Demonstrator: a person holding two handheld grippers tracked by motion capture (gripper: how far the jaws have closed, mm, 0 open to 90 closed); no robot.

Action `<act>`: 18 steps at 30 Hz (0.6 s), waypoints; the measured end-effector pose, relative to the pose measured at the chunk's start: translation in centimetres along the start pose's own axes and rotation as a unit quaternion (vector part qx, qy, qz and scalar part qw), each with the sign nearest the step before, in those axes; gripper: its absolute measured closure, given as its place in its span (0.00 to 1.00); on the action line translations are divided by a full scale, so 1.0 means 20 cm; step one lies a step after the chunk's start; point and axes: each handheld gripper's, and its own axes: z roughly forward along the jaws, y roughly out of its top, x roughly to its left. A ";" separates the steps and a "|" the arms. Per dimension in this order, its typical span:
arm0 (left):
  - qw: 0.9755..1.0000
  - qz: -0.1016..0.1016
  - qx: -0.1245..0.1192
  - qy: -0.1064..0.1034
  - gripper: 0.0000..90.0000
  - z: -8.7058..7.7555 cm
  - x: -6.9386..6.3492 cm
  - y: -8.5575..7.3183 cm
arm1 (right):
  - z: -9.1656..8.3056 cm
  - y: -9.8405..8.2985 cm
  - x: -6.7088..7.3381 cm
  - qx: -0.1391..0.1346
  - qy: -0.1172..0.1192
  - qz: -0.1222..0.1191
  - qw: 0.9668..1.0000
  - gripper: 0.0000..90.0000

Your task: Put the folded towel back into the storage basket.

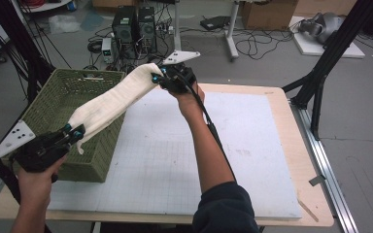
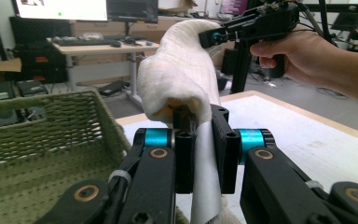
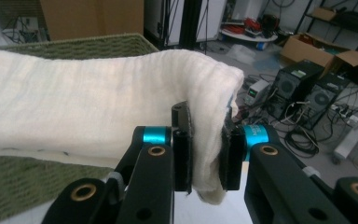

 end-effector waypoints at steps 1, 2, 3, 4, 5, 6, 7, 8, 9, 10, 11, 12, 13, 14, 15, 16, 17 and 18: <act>1.000 -0.001 -0.001 0.003 0.91 -0.01 0.01 0.00 | 0.02 0.01 0.01 0.000 0.002 -0.002 1.000 0.88; 1.000 -0.002 -0.002 0.006 0.91 -0.02 0.01 0.00 | 0.04 0.03 0.01 0.000 0.003 -0.001 1.000 0.88; 1.000 -0.002 -0.002 0.009 0.91 -0.02 0.02 0.00 | 0.07 0.05 0.02 -0.001 0.004 -0.006 1.000 0.88; 1.000 -0.001 -0.002 0.010 0.91 -0.03 0.03 0.00 | 0.07 0.05 0.02 -0.001 0.004 -0.006 1.000 0.88; 1.000 -0.004 -0.005 0.013 0.91 -0.04 0.03 0.00 | 0.09 0.07 0.03 -0.001 0.004 -0.005 1.000 0.88; 1.000 -0.005 -0.006 0.015 0.91 -0.05 0.03 0.00 | 0.10 0.08 0.03 -0.002 0.006 -0.005 1.000 0.88; 1.000 -0.004 -0.006 0.018 0.91 -0.05 0.04 0.00 | 0.12 0.09 0.04 -0.002 0.006 -0.005 1.000 0.88; 1.000 -0.005 -0.006 0.021 0.91 -0.06 0.04 -0.01 | 0.14 0.10 0.04 -0.001 0.008 -0.006 1.000 0.88; 1.000 -0.004 -0.006 0.024 0.91 -0.07 0.05 -0.01 | 0.16 0.11 0.05 -0.001 0.010 -0.006 1.000 0.88; 1.000 -0.005 -0.006 0.026 0.91 -0.08 0.06 -0.01 | 0.18 0.12 0.06 0.000 0.011 -0.007 1.000 0.88; 1.000 -0.006 -0.007 0.029 0.91 -0.08 0.06 -0.01 | 0.19 0.13 0.06 -0.001 0.013 -0.009 1.000 0.88; 0.999 -0.007 -0.006 0.032 0.91 -0.09 0.07 -0.01 | 0.21 0.14 0.07 -0.001 0.013 -0.009 1.000 0.88; 0.999 -0.008 -0.007 0.034 0.91 -0.10 0.07 -0.01 | 0.23 0.15 0.07 -0.002 0.015 -0.008 1.000 0.88; 0.999 -0.008 -0.006 0.037 0.91 -0.10 0.08 -0.01 | 0.25 0.16 0.08 -0.002 0.017 -0.009 1.000 0.88; 0.999 -0.006 -0.004 0.042 0.91 -0.11 0.08 -0.02 | 0.27 0.17 0.08 -0.002 0.018 -0.008 1.000 0.88; 0.999 -0.006 -0.003 0.046 0.91 -0.11 0.09 -0.02 | 0.29 0.18 0.09 -0.001 0.019 -0.008 1.000 0.88; 0.999 -0.005 -0.001 0.048 0.91 -0.12 0.10 -0.02 | 0.31 0.18 0.10 0.000 0.021 -0.009 1.000 0.88; 0.999 -0.007 -0.001 0.050 0.91 -0.13 0.10 -0.02 | 0.33 0.19 0.11 -0.001 0.022 -0.012 1.000 0.88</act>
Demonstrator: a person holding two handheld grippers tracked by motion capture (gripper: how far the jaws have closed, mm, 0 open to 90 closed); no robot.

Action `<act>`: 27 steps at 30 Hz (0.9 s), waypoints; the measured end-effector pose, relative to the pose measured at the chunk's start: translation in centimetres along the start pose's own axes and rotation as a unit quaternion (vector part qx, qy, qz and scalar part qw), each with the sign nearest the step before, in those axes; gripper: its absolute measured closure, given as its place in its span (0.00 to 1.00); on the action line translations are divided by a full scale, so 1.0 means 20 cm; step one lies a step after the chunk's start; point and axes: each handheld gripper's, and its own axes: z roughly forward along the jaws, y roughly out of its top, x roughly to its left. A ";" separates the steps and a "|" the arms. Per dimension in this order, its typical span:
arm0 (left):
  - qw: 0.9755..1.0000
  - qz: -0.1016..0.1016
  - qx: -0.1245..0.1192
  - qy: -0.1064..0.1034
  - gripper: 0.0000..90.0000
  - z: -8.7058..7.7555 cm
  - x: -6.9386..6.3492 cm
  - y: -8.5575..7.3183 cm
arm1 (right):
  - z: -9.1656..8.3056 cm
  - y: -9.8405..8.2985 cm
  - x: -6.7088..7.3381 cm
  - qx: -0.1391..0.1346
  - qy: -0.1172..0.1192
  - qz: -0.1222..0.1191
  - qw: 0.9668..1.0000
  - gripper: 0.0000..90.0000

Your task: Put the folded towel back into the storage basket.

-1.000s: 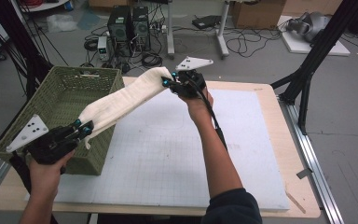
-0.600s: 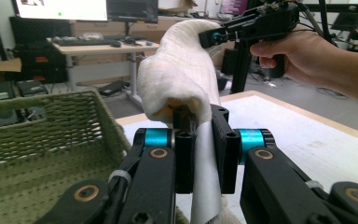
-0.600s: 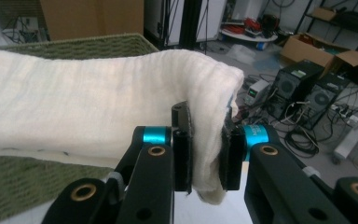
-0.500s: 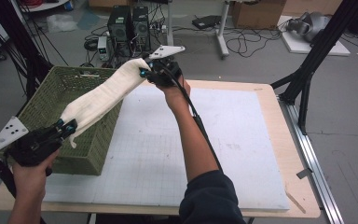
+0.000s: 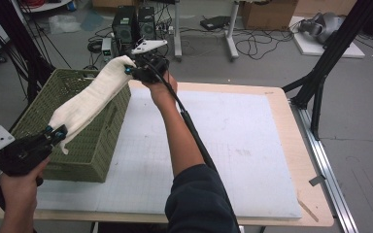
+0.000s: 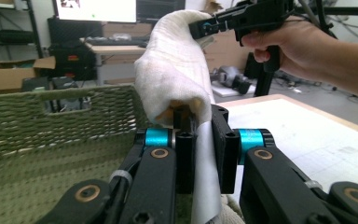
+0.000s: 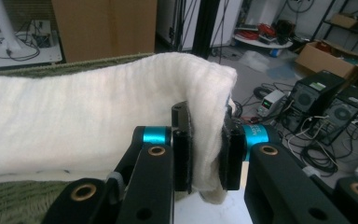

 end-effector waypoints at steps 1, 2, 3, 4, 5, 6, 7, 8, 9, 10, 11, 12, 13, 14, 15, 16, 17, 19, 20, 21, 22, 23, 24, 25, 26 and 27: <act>1.000 -0.002 0.000 0.003 0.91 -0.01 0.01 0.00 | 0.02 0.00 0.01 -0.001 -0.001 -0.002 1.000 0.88; 1.000 -0.004 0.000 0.006 0.91 -0.01 0.01 -0.01 | 0.04 0.01 0.01 0.001 0.001 0.000 1.000 0.88; 1.000 -0.005 0.000 0.009 0.91 -0.02 0.02 -0.01 | 0.05 0.01 0.02 0.002 0.001 -0.002 1.000 0.88; 1.000 -0.005 0.001 0.011 0.91 -0.02 0.02 -0.01 | 0.07 0.02 0.03 0.004 0.002 0.000 1.000 0.88; 1.000 -0.005 0.002 0.013 0.91 -0.03 0.03 -0.01 | 0.09 0.02 0.03 0.005 0.004 0.000 1.000 0.88; 1.000 -0.005 0.003 0.016 0.91 -0.03 0.03 -0.02 | 0.11 0.02 0.04 0.007 0.007 -0.002 1.000 0.88; 1.000 -0.005 0.005 0.018 0.91 -0.04 0.04 -0.02 | 0.13 0.03 0.05 0.009 0.007 -0.001 1.000 0.88; 1.000 -0.006 0.006 0.019 0.91 -0.04 0.04 -0.02 | 0.14 0.03 0.05 0.009 0.008 -0.004 1.000 0.88; 1.000 -0.006 0.007 0.022 0.91 -0.04 0.05 -0.02 | 0.16 0.04 0.06 0.009 0.009 -0.004 1.000 0.88; 1.000 -0.006 0.008 0.025 0.91 -0.05 0.05 -0.02 | 0.18 0.04 0.07 0.008 0.012 -0.005 1.000 0.88; 1.000 -0.007 0.008 0.027 0.91 -0.05 0.05 -0.03 | 0.19 0.05 0.08 0.010 0.011 -0.003 1.000 0.88; 1.000 -0.009 0.008 0.029 0.91 -0.06 0.06 -0.03 | 0.21 0.06 0.08 0.009 0.014 -0.006 1.000 0.88; 0.999 -0.010 0.007 0.030 0.91 -0.06 0.06 -0.03 | 0.23 0.06 0.09 0.009 0.014 -0.007 1.000 0.88; 0.999 -0.012 0.006 0.032 0.91 -0.06 0.06 -0.03 | 0.24 0.06 0.10 0.011 0.013 -0.004 1.000 0.88; 0.999 -0.012 0.006 0.034 0.91 -0.07 0.07 -0.03 | 0.26 0.06 0.10 0.010 0.013 -0.006 1.000 0.88; 0.999 -0.013 0.005 0.035 0.91 -0.07 0.07 -0.03 | 0.28 0.06 0.11 0.010 0.014 -0.005 1.000 0.88; 0.999 -0.012 0.006 0.037 0.91 -0.08 0.07 -0.03 | 0.29 0.06 0.11 0.011 0.013 -0.004 1.000 0.88; 0.999 -0.011 0.007 0.043 0.91 -0.09 0.08 -0.03 | 0.33 0.06 0.12 0.013 0.015 0.000 1.000 0.88; 0.999 -0.010 0.009 0.045 0.91 -0.09 0.08 -0.03 | 0.34 0.06 0.13 0.015 0.016 0.000 1.000 0.88; 0.999 -0.009 0.010 0.047 0.91 -0.09 0.08 -0.03 | 0.36 0.06 0.14 0.016 0.017 0.002 1.000 0.88; 0.999 -0.008 0.012 0.049 0.91 -0.10 0.09 -0.03 | 0.37 0.07 0.14 0.018 0.018 0.002 1.000 0.88; 0.999 -0.007 0.013 0.051 0.91 -0.10 0.09 -0.03 | 0.39 0.07 0.15 0.017 0.021 -0.001 1.000 0.88; 0.998 -0.007 0.013 0.053 0.91 -0.11 0.09 -0.03 | 0.41 0.07 0.15 0.020 0.021 0.002 1.000 0.88; 0.998 -0.008 0.013 0.055 0.91 -0.11 0.10 -0.03 | 0.43 0.07 0.16 0.022 0.022 0.001 1.000 0.88; 0.998 -0.010 0.014 0.055 0.91 -0.11 0.10 -0.04 | 0.45 0.08 0.17 0.023 0.024 0.001 0.999 0.88; 0.998 -0.013 0.014 0.057 0.91 -0.12 0.11 -0.04 | 0.46 0.08 0.17 0.023 0.025 0.002 0.999 0.88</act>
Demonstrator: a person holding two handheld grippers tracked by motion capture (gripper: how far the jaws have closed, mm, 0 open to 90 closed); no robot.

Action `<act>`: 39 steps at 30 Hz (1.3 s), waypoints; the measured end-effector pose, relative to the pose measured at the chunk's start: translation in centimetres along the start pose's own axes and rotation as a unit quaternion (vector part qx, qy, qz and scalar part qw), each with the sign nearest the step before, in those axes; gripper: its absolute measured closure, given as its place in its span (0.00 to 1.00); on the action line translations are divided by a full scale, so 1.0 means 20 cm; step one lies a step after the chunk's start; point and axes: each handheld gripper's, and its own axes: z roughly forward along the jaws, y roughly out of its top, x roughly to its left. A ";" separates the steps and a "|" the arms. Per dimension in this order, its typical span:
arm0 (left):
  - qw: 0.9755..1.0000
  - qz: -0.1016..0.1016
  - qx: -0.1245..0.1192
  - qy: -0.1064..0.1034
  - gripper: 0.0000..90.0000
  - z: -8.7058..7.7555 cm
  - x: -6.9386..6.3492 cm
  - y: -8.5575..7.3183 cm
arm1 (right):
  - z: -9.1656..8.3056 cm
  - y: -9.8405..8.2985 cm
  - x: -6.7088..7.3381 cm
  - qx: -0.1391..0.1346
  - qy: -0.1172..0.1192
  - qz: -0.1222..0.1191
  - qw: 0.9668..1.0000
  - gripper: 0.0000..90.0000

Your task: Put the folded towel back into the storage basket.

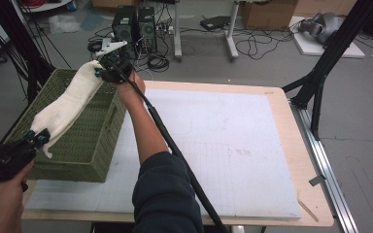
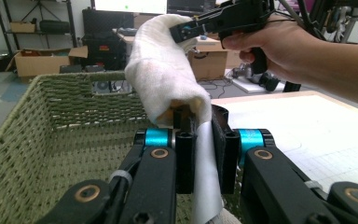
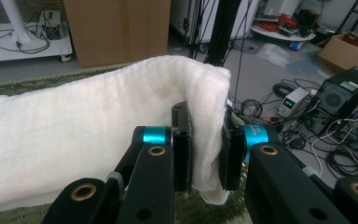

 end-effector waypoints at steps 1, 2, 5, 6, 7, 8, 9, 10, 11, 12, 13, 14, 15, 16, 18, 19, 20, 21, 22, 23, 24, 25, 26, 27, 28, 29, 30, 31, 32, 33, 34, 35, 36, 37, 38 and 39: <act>1.000 -0.005 -0.001 0.002 0.90 0.00 0.01 0.00 | 0.02 0.00 0.01 0.000 0.002 -0.002 1.000 0.88; 1.000 -0.013 -0.001 0.004 0.90 0.00 0.01 -0.01 | 0.04 0.01 0.02 0.000 0.003 -0.002 1.000 0.88; 0.999 -0.047 0.006 0.020 0.75 0.01 0.03 -0.02 | 0.11 0.00 0.04 0.004 0.001 0.000 1.000 0.83; 0.998 -0.055 0.011 0.032 0.64 0.01 0.03 -0.02 | 0.14 0.00 0.05 0.009 -0.007 0.000 1.000 0.68; 0.997 -0.061 0.013 0.046 0.52 0.01 0.03 -0.03 | 0.16 0.00 0.07 0.015 -0.032 0.002 0.999 0.48; 0.996 -0.064 0.011 0.056 0.44 0.01 0.04 -0.03 | 0.18 -0.01 0.08 0.014 -0.043 0.008 0.999 0.45; 0.996 -0.062 0.006 0.063 0.38 0.00 0.04 -0.03 | 0.18 -0.02 0.08 0.010 -0.039 0.016 0.999 0.44; 0.996 -0.059 0.002 0.067 0.36 0.00 0.04 -0.03 | 0.18 -0.02 0.08 0.010 -0.039 0.017 0.999 0.42; 0.996 -0.061 0.000 0.070 0.34 -0.01 0.05 -0.03 | 0.18 -0.02 0.08 0.011 -0.041 0.015 0.999 0.41; 0.995 -0.063 -0.001 0.072 0.32 -0.01 0.05 -0.03 | 0.18 -0.02 0.08 0.010 -0.040 0.017 0.999 0.41; 0.995 -0.066 -0.002 0.074 0.30 -0.01 0.05 -0.03 | 0.17 -0.03 0.08 0.009 -0.040 0.017 0.999 0.41; 0.995 -0.066 -0.001 0.074 0.28 -0.01 0.05 -0.03 | 0.15 -0.03 0.08 0.009 -0.038 0.017 0.999 0.41; 0.995 -0.066 0.001 0.073 0.27 -0.01 0.05 -0.03 | 0.14 -0.03 0.07 0.008 -0.036 0.016 0.999 0.41; 0.995 -0.066 0.001 0.071 0.25 -0.01 0.05 -0.03 | 0.13 -0.03 0.07 0.008 -0.034 0.019 0.999 0.41; 0.996 -0.066 -0.002 0.065 0.23 0.00 0.04 -0.02 | 0.10 -0.04 0.06 0.008 -0.028 0.022 0.999 0.39; 0.996 -0.064 -0.004 0.063 0.22 0.01 0.03 -0.02 | 0.09 -0.05 0.06 0.007 -0.023 0.022 0.999 0.39; 0.996 -0.061 -0.006 0.059 0.21 0.01 0.02 -0.02 | 0.07 -0.06 0.06 0.006 -0.016 0.024 1.000 0.39; 0.997 -0.059 -0.007 0.054 0.21 0.02 0.01 -0.02 | 0.05 -0.07 0.07 0.008 -0.012 0.025 1.000 0.38; 0.997 -0.056 -0.007 0.049 0.21 0.02 0.00 -0.01 | 0.04 -0.08 0.07 0.009 -0.011 0.024 1.000 0.38; 0.998 -0.055 -0.006 0.043 0.21 0.03 -0.01 -0.01 | 0.02 -0.09 0.07 0.007 -0.006 0.022 1.000 0.37; 0.998 -0.057 -0.007 0.038 0.21 0.03 -0.01 -0.01 | 0.00 -0.10 0.07 0.009 0.002 0.025 1.000 0.35; 0.998 -0.059 -0.008 0.034 0.21 0.03 -0.02 -0.01 | -0.01 -0.11 0.07 0.013 0.007 0.027 1.000 0.33; 0.998 -0.060 -0.009 0.028 0.21 0.04 -0.02 -0.01 | -0.02 -0.11 0.07 0.016 0.007 0.024 1.000 0.31; 0.998 -0.059 -0.010 0.023 0.21 0.04 -0.02 -0.01 | -0.04 -0.12 0.07 0.020 0.010 0.027 0.999 0.30; 0.998 -0.059 -0.010 0.020 0.21 0.04 -0.03 -0.01 | -0.05 -0.13 0.07 0.022 0.014 0.030 0.999 0.28; 0.998 -0.057 -0.012 0.017 0.21 0.04 -0.03 -0.01 | -0.06 -0.13 0.07 0.023 0.018 0.033 0.999 0.26; 0.998 -0.052 -0.014 0.012 0.21 0.04 -0.03 0.00 | -0.07 -0.14 0.07 0.024 0.019 0.035 0.999 0.25; 0.999 -0.051 -0.017 0.007 0.21 0.04 -0.04 0.00 | -0.09 -0.14 0.07 0.024 0.019 0.035 0.999 0.24; 0.999 -0.048 -0.018 0.005 0.21 0.05 -0.04 0.00 | -0.10 -0.15 0.07 0.027 0.022 0.035 0.999 0.22; 0.999 -0.047 -0.018 0.002 0.21 0.05 -0.05 0.00 | -0.11 -0.15 0.07 0.029 0.024 0.035 0.999 0.22; 0.999 -0.043 -0.016 -0.001 0.21 0.05 -0.05 0.00 | -0.13 -0.15 0.07 0.032 0.026 0.034 0.999 0.22; 0.999 -0.041 -0.016 -0.005 0.21 0.06 -0.06 0.00 | -0.14 -0.16 0.07 0.032 0.028 0.033 0.999 0.21; 0.999 -0.035 -0.014 -0.009 0.21 0.06 -0.06 0.01 | -0.16 -0.16 0.07 0.033 0.029 0.032 0.999 0.21; 0.999 -0.029 -0.013 -0.012 0.21 0.07 -0.07 0.01 | -0.18 -0.17 0.07 0.033 0.030 0.028 0.999 0.21; 1.000 -0.024 -0.014 -0.015 0.22 0.07 -0.07 0.01 | -0.19 -0.18 0.07 0.035 0.028 0.025 0.999 0.21; 0.999 -0.021 -0.016 -0.019 0.22 0.08 -0.08 0.01 | -0.21 -0.18 0.07 0.036 0.029 0.024 0.999 0.21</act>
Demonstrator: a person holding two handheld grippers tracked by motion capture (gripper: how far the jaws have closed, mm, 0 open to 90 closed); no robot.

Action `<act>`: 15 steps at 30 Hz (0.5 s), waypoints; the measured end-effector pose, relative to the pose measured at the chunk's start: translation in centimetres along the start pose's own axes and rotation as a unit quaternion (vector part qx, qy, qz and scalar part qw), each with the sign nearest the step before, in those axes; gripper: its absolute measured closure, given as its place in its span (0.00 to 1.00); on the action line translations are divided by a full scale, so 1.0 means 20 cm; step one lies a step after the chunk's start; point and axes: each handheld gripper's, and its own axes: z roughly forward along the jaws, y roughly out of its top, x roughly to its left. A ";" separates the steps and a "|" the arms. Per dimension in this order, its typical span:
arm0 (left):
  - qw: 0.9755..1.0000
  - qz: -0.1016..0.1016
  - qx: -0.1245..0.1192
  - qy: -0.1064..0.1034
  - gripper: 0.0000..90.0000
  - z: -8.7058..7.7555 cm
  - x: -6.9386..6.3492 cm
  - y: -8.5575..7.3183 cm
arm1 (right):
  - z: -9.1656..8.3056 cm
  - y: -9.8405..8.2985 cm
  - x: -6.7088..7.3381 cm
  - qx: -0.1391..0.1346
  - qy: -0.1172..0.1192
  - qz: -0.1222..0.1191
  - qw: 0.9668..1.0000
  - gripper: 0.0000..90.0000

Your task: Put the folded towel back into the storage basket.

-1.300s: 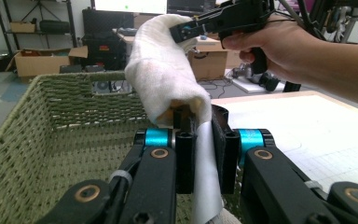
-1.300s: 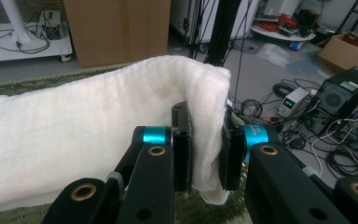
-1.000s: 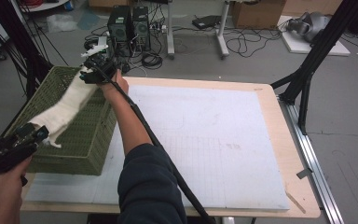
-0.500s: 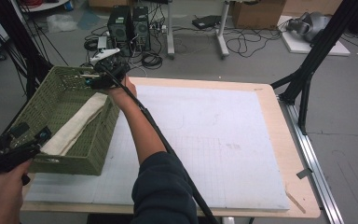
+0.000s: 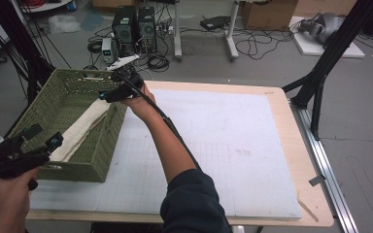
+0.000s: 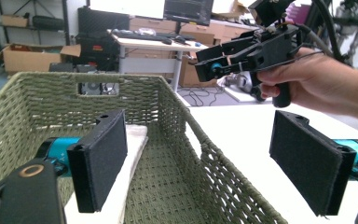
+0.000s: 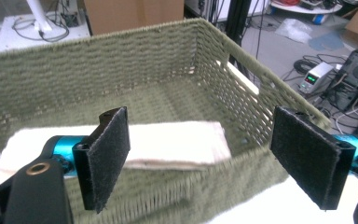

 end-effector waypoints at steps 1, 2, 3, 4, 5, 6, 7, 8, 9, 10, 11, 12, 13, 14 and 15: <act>1.000 0.002 -0.003 -0.007 0.22 0.00 0.00 0.00 | -0.02 -0.01 0.00 -0.001 -0.001 -0.001 1.000 0.21; 1.000 0.003 -0.007 -0.015 0.22 0.01 -0.01 0.00 | -0.04 -0.02 -0.01 -0.001 -0.001 0.001 1.000 0.21; 1.000 0.003 -0.010 -0.021 0.22 0.02 -0.02 0.00 | -0.06 -0.03 -0.01 0.000 0.001 0.003 1.000 0.21; 1.000 0.005 -0.011 -0.024 0.22 0.02 -0.03 0.00 | -0.08 -0.04 -0.01 0.000 -0.001 0.002 1.000 0.21; 1.000 0.006 -0.009 -0.027 0.22 0.03 -0.04 0.00 | -0.11 -0.05 -0.02 -0.001 -0.003 0.003 1.000 0.21; 0.999 0.005 -0.004 -0.034 0.22 0.04 -0.05 0.00 | -0.13 -0.06 -0.02 -0.002 -0.003 0.002 1.000 0.21; 0.999 0.002 0.000 -0.042 0.22 0.05 -0.05 0.00 | -0.16 -0.07 -0.03 -0.003 -0.006 0.004 1.000 0.21; 0.999 -0.001 0.004 -0.047 0.22 0.06 -0.06 0.00 | -0.18 -0.08 -0.03 -0.003 -0.007 0.005 1.000 0.21; 0.999 -0.002 0.009 -0.052 0.22 0.07 -0.07 -0.01 | -0.21 -0.09 -0.04 -0.003 -0.009 0.006 1.000 0.21; 0.998 -0.003 0.013 -0.055 0.22 0.08 -0.08 -0.01 | -0.23 -0.10 -0.05 -0.003 -0.011 0.006 1.000 0.21; 0.998 -0.003 0.017 -0.058 0.21 0.09 -0.09 -0.01 | -0.26 -0.11 -0.05 -0.003 -0.012 0.007 1.000 0.21; 0.998 -0.005 0.019 -0.061 0.21 0.10 -0.10 -0.01 | -0.28 -0.12 -0.06 -0.003 -0.015 0.008 1.000 0.21; 0.998 -0.005 0.021 -0.064 0.20 0.11 -0.11 -0.01 | -0.31 -0.14 -0.06 -0.005 -0.017 0.010 1.000 0.21; 0.998 -0.003 0.021 -0.067 0.20 0.12 -0.12 -0.01 | -0.34 -0.15 -0.07 -0.009 -0.019 0.010 1.000 0.20; 0.997 -0.003 0.023 -0.069 0.20 0.13 -0.13 -0.01 | -0.37 -0.16 -0.07 -0.012 -0.022 0.011 1.000 0.20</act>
